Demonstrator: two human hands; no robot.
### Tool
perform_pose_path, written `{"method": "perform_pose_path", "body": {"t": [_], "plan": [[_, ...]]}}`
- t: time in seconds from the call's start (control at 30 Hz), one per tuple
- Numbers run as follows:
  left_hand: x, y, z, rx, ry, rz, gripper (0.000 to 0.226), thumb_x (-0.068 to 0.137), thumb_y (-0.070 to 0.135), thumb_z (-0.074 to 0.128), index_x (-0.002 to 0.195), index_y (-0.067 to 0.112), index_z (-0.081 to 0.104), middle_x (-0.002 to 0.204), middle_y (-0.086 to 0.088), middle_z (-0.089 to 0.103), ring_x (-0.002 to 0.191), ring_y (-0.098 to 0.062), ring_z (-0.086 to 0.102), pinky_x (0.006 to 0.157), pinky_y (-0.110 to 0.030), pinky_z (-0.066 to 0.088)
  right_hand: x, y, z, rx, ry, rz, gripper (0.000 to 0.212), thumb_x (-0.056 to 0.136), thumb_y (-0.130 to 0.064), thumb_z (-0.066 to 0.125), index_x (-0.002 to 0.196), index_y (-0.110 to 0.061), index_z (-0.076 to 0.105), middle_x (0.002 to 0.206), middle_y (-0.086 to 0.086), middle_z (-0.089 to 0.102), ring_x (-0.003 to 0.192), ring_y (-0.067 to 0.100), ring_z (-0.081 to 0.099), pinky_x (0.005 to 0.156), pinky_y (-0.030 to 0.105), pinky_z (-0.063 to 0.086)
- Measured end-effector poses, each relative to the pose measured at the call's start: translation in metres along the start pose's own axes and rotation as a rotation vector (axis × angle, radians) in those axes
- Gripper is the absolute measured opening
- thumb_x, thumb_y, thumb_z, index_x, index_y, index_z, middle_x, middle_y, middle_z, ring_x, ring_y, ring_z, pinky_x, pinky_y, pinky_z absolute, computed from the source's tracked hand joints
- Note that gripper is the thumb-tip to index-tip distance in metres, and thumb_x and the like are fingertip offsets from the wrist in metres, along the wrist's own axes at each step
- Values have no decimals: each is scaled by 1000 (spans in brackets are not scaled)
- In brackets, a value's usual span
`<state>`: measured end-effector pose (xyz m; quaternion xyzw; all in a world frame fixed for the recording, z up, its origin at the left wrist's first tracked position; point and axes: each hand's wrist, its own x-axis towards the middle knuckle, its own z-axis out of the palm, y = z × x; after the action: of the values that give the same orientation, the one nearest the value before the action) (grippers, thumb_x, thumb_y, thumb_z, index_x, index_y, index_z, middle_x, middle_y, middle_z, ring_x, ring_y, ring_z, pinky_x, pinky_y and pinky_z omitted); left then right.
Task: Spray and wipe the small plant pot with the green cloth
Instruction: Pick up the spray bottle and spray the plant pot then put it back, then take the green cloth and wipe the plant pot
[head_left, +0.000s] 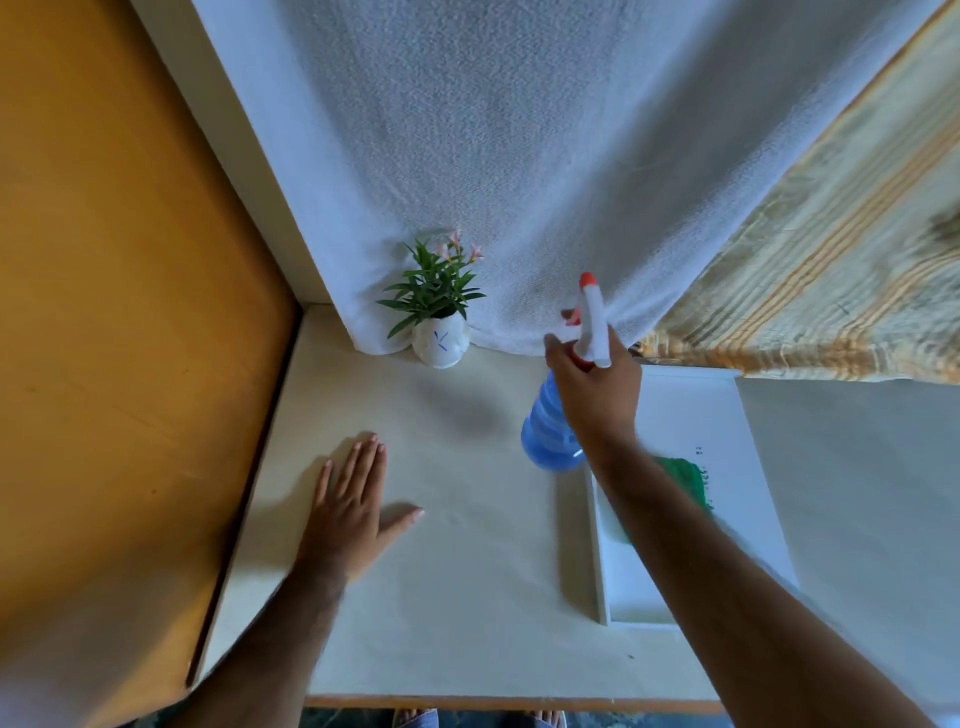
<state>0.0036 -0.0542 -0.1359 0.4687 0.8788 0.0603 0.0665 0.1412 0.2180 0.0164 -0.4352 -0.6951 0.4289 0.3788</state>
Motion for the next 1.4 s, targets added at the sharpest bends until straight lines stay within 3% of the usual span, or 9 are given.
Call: {"method": "perform_pose_path", "body": {"t": [0.17,0.33,0.43,0.53,0.77,0.9,1.13,1.3,1.4], "plan": [[1,0,2,0,-29,5,103,84,77,38,153,1,34,162,-18,35,147,-31,38,116,-60,33,37,7,-37,24,172,-60,29,83,-43,79,94,-18,70,88,-38,66,77,-14,62,69,1,40],[2,1,2,5,-36,10,102,84,76,39,153,1,35,161,-18,36,146,-32,40,116,-60,32,66,24,-60,0,230,-102,25,86,-44,78,88,-23,64,111,-32,67,77,-3,64,73,22,50],[2,2,2,10,-28,11,102,83,75,40,152,1,36,160,-18,38,145,-32,42,115,-60,34,71,36,-64,-41,220,-108,22,85,-45,78,101,-39,63,102,-37,67,77,-3,65,77,23,52],[2,4,1,17,-22,12,102,83,74,41,151,0,37,159,-18,39,144,-32,43,113,-60,36,71,53,-66,-32,202,-92,28,85,-48,78,101,-30,64,91,-41,65,77,-8,63,76,25,55],[2,5,1,33,-13,17,100,84,73,42,151,-1,38,159,-19,40,143,-32,43,112,-60,37,74,86,-68,31,176,-80,35,81,-51,82,94,-23,67,75,-5,69,67,26,70,69,45,59],[3,1,2,44,-24,16,100,85,75,40,153,1,34,162,-17,35,147,-31,39,115,-59,33,77,92,-69,62,137,-66,39,79,-54,84,100,-26,68,76,11,67,66,27,71,72,43,61],[4,1,3,43,-55,3,101,85,76,37,154,2,31,164,-16,31,148,-32,36,116,-60,31,75,90,-79,-78,46,-17,60,68,-63,85,104,-17,69,75,-10,69,63,5,63,63,29,55],[2,1,1,31,-56,-5,103,86,80,28,154,2,32,164,-17,31,149,-32,34,117,-60,28,31,94,-104,-175,-64,-58,85,70,-60,87,139,-36,43,123,-35,53,116,-10,52,99,11,39],[1,3,-1,27,-62,-4,103,89,81,19,155,3,31,163,-16,33,149,-31,35,117,-59,27,-23,114,-124,-461,-79,-136,111,73,-73,71,155,-10,32,158,7,39,148,21,32,120,39,30]]}}
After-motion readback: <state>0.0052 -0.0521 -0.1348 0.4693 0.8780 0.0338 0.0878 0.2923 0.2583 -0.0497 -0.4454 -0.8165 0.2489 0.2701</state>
